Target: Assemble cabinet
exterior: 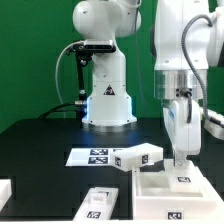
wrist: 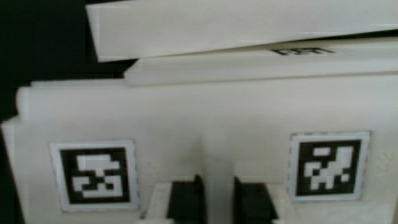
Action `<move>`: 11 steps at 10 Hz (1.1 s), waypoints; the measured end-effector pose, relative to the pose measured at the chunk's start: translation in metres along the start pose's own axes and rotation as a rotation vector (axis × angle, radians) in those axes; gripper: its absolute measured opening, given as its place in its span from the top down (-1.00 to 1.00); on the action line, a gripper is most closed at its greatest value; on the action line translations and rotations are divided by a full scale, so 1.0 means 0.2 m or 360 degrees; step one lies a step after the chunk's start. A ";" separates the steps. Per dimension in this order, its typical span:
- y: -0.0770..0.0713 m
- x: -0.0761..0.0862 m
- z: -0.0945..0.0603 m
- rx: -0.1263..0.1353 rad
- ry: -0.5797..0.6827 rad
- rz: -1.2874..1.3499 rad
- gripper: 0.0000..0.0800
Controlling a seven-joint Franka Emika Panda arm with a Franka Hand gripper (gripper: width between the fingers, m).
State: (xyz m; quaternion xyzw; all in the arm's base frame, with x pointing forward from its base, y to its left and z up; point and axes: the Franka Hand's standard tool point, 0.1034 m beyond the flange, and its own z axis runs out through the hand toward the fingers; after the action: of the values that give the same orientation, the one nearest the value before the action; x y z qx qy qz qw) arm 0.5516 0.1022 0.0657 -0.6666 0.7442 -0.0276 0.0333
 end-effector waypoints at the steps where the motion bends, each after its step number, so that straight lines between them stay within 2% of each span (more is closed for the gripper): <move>1: -0.02 0.00 0.01 0.0008 0.0006 0.0003 0.84; 4: -0.20 0.00 0.01 0.0074 0.0021 0.0000 0.84; 5: -0.20 0.00 0.02 0.0041 0.0020 0.0001 0.84; 6: -0.20 -0.01 0.02 0.0031 0.0019 -0.0002 0.84; 10: -0.20 -0.01 0.02 0.0039 0.0040 -0.0025 0.84; 11: -0.20 -0.01 0.02 0.0039 0.0040 -0.0026 0.40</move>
Offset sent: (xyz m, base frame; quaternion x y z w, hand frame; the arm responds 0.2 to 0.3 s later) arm 0.0540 0.0016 0.0017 0.0219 0.0006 -0.0143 0.9997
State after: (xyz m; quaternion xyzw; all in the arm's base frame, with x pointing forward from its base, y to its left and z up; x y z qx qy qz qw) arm 0.5913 0.0997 0.0645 -0.6717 0.7388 -0.0453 0.0319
